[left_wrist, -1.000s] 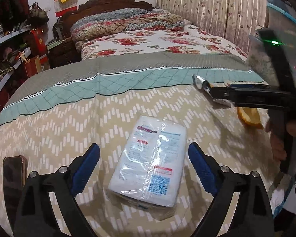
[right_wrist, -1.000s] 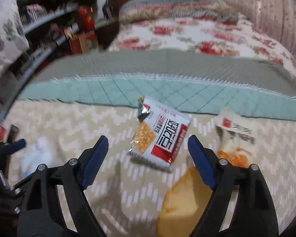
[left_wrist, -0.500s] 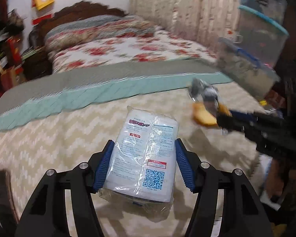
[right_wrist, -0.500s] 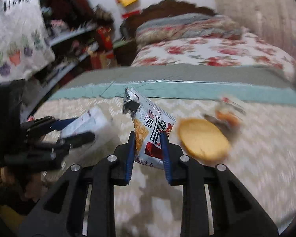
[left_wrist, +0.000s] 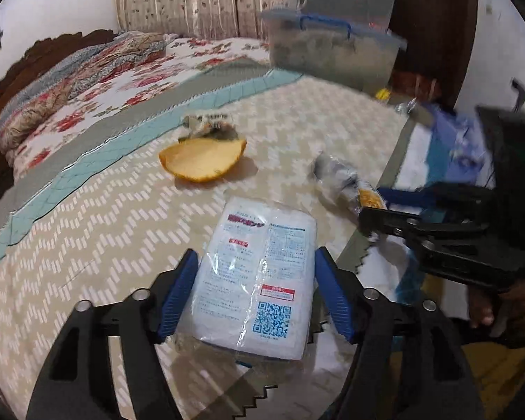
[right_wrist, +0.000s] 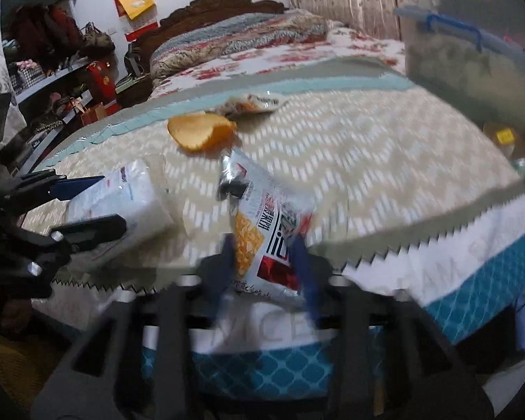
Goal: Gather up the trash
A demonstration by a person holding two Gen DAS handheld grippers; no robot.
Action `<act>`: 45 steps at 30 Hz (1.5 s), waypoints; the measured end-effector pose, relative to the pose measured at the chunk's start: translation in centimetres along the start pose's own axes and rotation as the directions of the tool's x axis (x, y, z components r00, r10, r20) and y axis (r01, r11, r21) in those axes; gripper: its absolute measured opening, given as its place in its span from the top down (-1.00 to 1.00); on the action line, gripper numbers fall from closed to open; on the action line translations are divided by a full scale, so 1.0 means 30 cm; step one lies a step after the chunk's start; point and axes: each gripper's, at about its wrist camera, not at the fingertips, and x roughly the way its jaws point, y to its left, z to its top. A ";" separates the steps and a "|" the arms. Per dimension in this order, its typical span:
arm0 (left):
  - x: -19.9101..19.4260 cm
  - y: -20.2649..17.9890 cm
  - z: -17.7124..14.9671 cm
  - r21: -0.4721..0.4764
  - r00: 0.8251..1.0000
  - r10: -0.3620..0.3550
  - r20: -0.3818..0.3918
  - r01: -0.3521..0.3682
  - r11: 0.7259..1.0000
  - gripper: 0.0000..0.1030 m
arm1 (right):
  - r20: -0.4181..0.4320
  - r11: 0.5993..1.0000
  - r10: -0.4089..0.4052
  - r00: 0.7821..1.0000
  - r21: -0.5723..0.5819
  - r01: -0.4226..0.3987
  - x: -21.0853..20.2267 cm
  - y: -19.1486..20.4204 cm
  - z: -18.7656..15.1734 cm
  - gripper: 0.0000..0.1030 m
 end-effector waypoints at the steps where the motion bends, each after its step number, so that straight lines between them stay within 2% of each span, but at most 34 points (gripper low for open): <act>1: 0.013 -0.005 -0.005 0.005 1.000 0.014 -0.018 -0.014 1.000 -0.30 | 0.016 1.000 0.020 1.000 0.019 -0.021 -0.011 -0.009 -0.009 -0.32; 4: -0.004 -0.012 -0.025 -0.001 0.999 0.030 -0.018 -0.030 1.000 -0.38 | 0.042 0.999 0.043 0.998 0.020 -0.044 -0.034 -0.014 -0.025 -0.32; 6: -0.026 -0.011 -0.030 0.002 0.999 0.052 -0.002 -0.052 0.999 -0.61 | 0.049 0.999 0.049 0.998 0.014 -0.050 -0.045 -0.008 -0.028 -0.32; 7: -0.042 -0.003 -0.041 0.005 0.998 0.064 0.003 -0.064 0.998 -0.66 | 0.050 0.998 0.052 0.997 0.015 -0.053 -0.046 -0.009 -0.032 -0.32; 10: -0.046 -0.005 -0.047 0.009 0.996 0.088 -0.013 -0.088 0.996 -0.67 | 0.051 0.998 0.056 0.997 0.018 -0.057 -0.041 -0.007 -0.031 -0.32; 11: -0.042 -0.007 -0.049 0.008 0.995 0.093 -0.024 -0.093 0.996 -0.62 | 0.049 0.998 0.057 0.997 0.018 -0.058 -0.035 -0.010 -0.037 -0.25; 12: -0.029 -0.005 -0.052 0.005 0.995 0.087 -0.042 -0.087 0.996 -0.19 | 0.039 0.998 0.061 0.997 0.013 -0.061 -0.024 -0.011 -0.042 -0.08; 13: -0.011 -0.002 -0.053 -0.001 0.995 0.068 -0.070 -0.068 0.998 -0.17 | 0.028 0.998 0.061 0.998 0.006 -0.061 -0.013 -0.011 -0.047 0.09; 15: -0.009 -0.005 -0.044 -0.010 0.996 0.062 -0.066 -0.063 0.998 -0.13 | 0.057 0.999 0.052 0.997 -0.004 -0.052 -0.019 -0.010 -0.044 0.22; 16: -0.004 -0.011 -0.032 -0.003 0.996 0.054 -0.071 -0.054 0.999 -0.13 | 0.077 0.999 0.044 0.996 0.000 -0.044 -0.026 -0.021 -0.044 0.57; 20: 0.031 -0.053 0.057 0.007 0.997 -0.021 -0.072 0.022 1.000 -0.12 | 0.143 0.995 0.016 0.990 0.099 -0.030 -0.052 -0.123 -0.036 0.56; 22: 0.070 -0.097 0.135 0.020 0.995 -0.067 -0.069 0.069 0.997 -0.12 | 0.155 0.990 -0.003 0.988 0.141 -0.019 -0.060 -0.179 -0.033 0.56; 25: 0.136 -0.171 0.263 0.035 0.988 -0.142 -0.066 0.145 0.989 -0.12 | 0.190 0.976 -0.037 0.981 0.217 -0.005 -0.094 -0.298 -0.023 0.56; 28: 0.212 -0.283 0.407 0.080 0.977 -0.201 -0.064 0.206 0.975 -0.13 | 0.222 0.959 -0.122 0.967 0.278 0.057 -0.140 -0.436 -0.006 0.56; 32: 0.306 -0.461 0.586 0.164 0.962 -0.267 -0.054 0.273 0.948 -0.13 | 0.238 0.906 -0.247 0.939 0.401 0.137 -0.191 -0.700 0.026 0.56; 35: 0.400 -0.621 0.743 0.212 0.946 -0.319 -0.052 0.323 0.922 -0.13 | 0.229 0.864 -0.306 0.924 0.474 0.169 -0.200 -0.871 0.053 0.56; 36: 0.425 -0.659 0.778 0.218 0.943 -0.329 -0.052 0.332 0.918 -0.14 | 0.225 0.845 -0.313 0.923 0.510 0.162 -0.201 -0.945 0.060 0.56; 40: 0.551 -0.820 0.928 0.210 0.922 -0.381 -0.069 0.387 0.898 -0.14 | 0.252 0.770 -0.254 0.934 0.637 0.038 -0.201 -1.197 0.086 0.56; 45: 0.704 -0.944 1.003 0.180 0.907 -0.401 -0.125 0.419 0.890 -0.15 | 0.223 0.735 -0.194 0.955 0.678 -0.009 -0.167 -1.390 0.146 0.51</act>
